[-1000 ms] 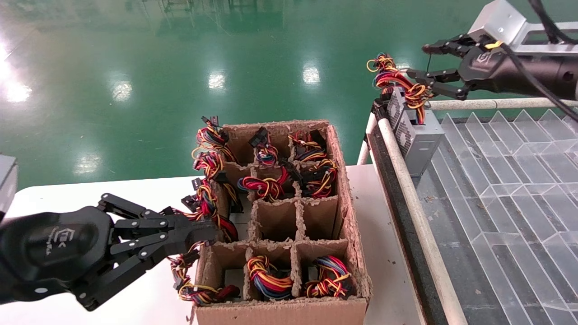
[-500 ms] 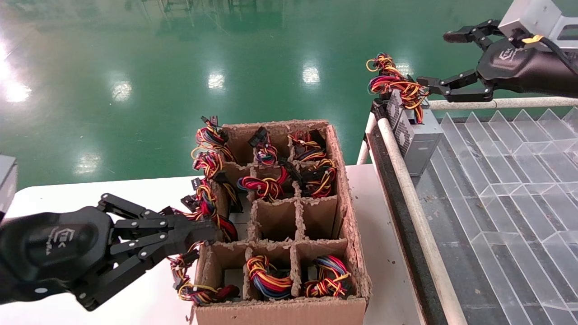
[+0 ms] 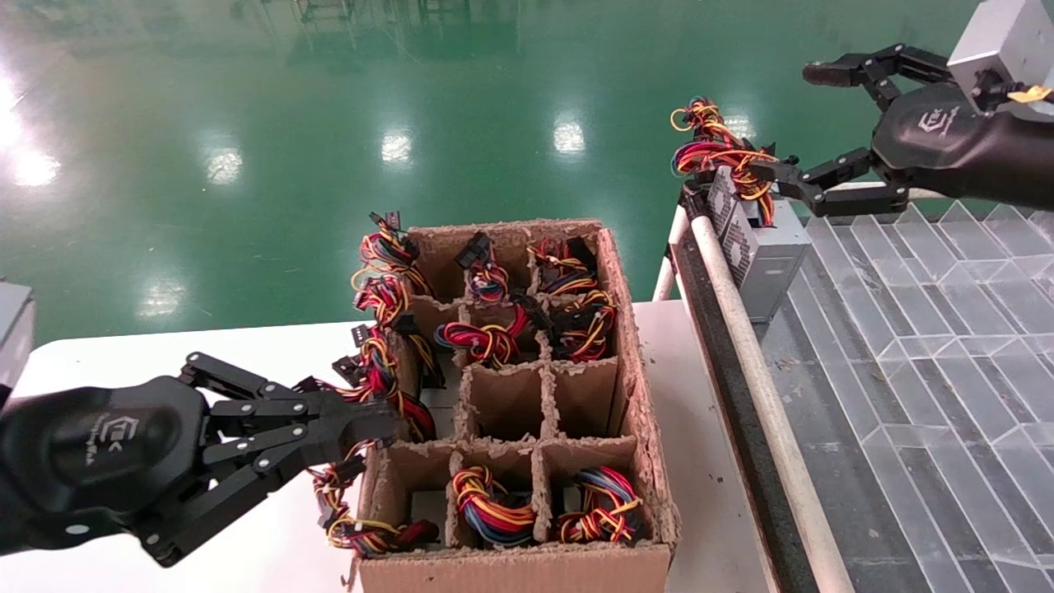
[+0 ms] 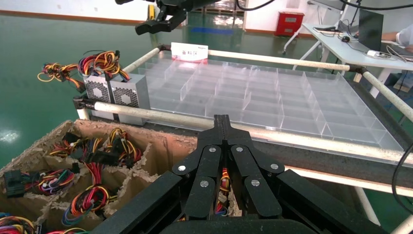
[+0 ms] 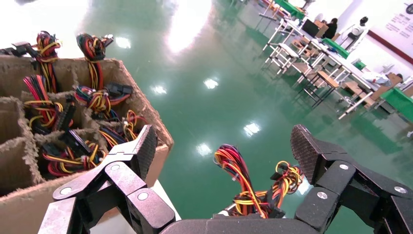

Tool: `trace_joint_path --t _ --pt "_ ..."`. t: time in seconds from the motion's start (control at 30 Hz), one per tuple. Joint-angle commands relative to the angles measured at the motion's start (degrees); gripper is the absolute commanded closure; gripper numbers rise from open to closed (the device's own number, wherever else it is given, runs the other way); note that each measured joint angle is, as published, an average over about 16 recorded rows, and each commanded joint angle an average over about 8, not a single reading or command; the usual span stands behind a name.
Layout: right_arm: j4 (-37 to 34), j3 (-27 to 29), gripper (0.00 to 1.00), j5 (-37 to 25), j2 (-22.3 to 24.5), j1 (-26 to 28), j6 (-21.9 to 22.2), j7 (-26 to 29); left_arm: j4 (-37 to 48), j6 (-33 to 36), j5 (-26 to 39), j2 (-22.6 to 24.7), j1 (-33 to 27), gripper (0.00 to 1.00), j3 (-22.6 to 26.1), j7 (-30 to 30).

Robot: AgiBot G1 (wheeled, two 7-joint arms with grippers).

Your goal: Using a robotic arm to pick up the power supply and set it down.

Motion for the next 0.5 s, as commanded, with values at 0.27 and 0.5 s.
trace_joint_path --t 0.27,0.5 --pt "9.8 1.0 0.0 5.9 2.0 -7.7 -1.1 5.9 0.0 0.0 0.0 0.0 0.0 0.0 0.0 0.0" --pt "17.5 1.8 0.0 10.6 3.6 -13.9 -1.9 10.5 0.0 0.0 0.0 0.0 0.0 0.0 0.0 0.0"
